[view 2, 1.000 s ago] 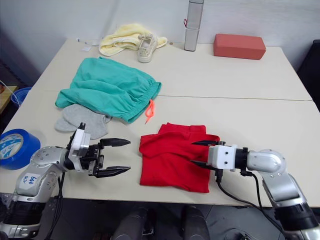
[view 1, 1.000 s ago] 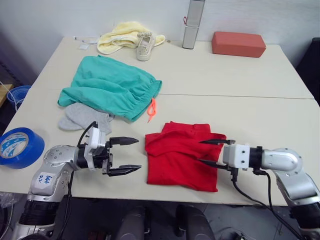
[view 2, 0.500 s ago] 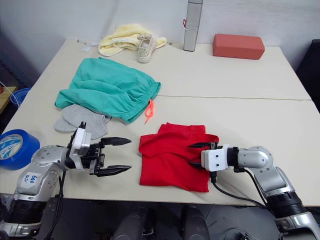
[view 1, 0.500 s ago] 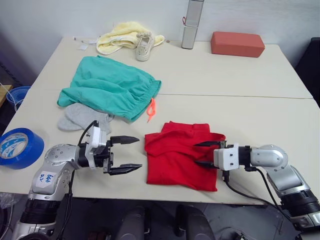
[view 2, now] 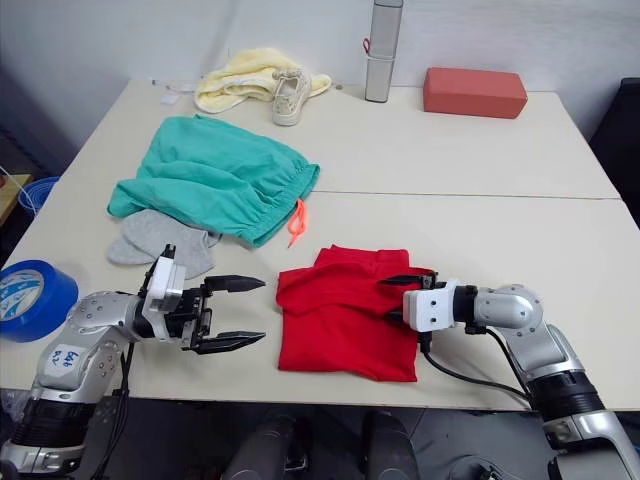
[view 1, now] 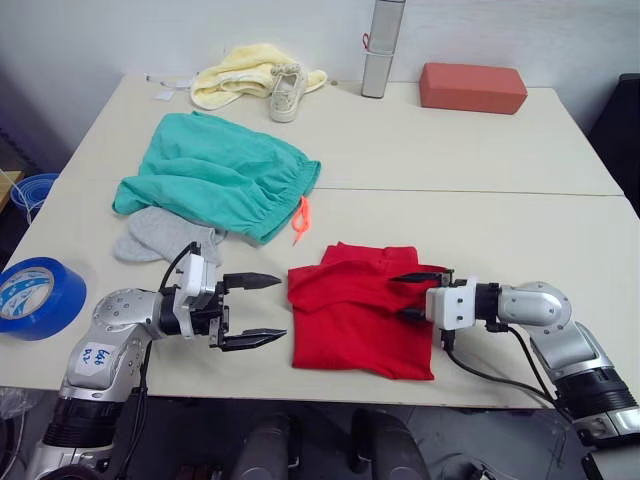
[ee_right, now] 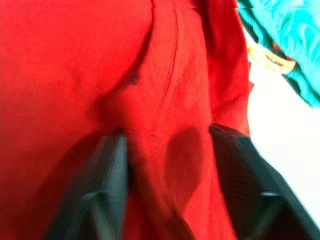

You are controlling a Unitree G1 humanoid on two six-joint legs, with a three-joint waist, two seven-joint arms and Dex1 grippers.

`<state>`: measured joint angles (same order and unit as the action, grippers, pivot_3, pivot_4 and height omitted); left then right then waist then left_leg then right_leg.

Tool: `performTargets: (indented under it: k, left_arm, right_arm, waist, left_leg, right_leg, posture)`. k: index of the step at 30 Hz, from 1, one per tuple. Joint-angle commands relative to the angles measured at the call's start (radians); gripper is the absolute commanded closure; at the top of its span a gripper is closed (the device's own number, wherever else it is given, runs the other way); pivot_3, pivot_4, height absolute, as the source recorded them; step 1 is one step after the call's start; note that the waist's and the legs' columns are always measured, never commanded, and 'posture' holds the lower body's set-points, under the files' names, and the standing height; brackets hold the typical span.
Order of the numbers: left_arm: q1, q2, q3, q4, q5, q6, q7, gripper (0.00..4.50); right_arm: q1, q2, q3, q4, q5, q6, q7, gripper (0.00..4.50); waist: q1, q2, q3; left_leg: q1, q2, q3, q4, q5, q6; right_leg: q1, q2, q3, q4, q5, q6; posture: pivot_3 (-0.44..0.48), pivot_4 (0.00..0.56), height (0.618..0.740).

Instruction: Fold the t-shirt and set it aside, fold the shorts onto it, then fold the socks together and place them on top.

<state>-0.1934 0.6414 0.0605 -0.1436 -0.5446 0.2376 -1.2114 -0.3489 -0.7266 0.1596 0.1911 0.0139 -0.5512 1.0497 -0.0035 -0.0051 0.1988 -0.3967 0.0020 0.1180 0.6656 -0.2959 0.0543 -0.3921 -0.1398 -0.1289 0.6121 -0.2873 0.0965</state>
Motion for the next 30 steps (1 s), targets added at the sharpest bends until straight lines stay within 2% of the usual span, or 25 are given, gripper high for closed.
performTargets:
  k: [1,2,5,17,30]
  left_arm:
    - [-0.014,0.000,0.004,-0.017,-0.002,-0.010,0.006,0.00]
    - [-0.014,0.000,0.004,-0.017,-0.002,-0.010,0.006,0.00]
    - [-0.016,-0.001,0.002,-0.015,-0.001,-0.011,0.007,0.00]
    - [-0.022,0.002,0.001,-0.010,0.001,-0.008,0.009,0.00]
    - [-0.031,-0.002,-0.001,-0.003,0.005,-0.007,0.014,0.00]
  right_arm:
    - [-0.004,0.019,0.007,-0.035,0.102,-0.010,0.046,3.27]
    - [-0.004,0.023,0.006,-0.036,0.114,-0.004,0.055,3.69]
    - [-0.012,0.033,-0.005,-0.026,0.138,0.017,0.055,4.48]
    - [-0.069,0.110,-0.102,-0.009,0.246,0.336,-0.064,4.48]
    - [-0.139,0.162,-0.176,0.100,0.251,0.479,-0.160,4.48]
  waist:
    - [0.000,0.000,0.000]
    - [0.000,0.000,0.000]
    - [0.000,0.000,0.000]
    - [-0.001,0.000,0.000]
    - [-0.002,0.000,0.000]
  left_leg:
    - [0.000,0.000,0.000,0.000,0.000,0.000]
    - [0.000,0.000,0.000,0.000,0.000,0.000]
    - [0.000,0.000,0.000,0.000,0.000,0.000]
    - [0.000,0.000,0.000,0.000,0.000,0.000]
    - [0.000,0.000,0.000,0.000,0.000,0.000]
  right_leg:
    - [0.000,0.000,0.000,0.000,0.000,0.000]
    - [0.000,0.000,0.000,0.000,0.000,0.000]
    - [0.000,0.000,0.000,0.000,0.000,0.000]
    - [0.000,0.000,0.000,0.003,0.000,0.000]
    - [0.000,0.000,0.000,0.004,0.000,0.000]
  posture:
    - [0.000,0.150,0.740]
    - [0.000,0.150,0.740]
    - [0.000,0.150,0.740]
    - [0.000,0.150,0.740]
    - [0.000,0.150,0.740]
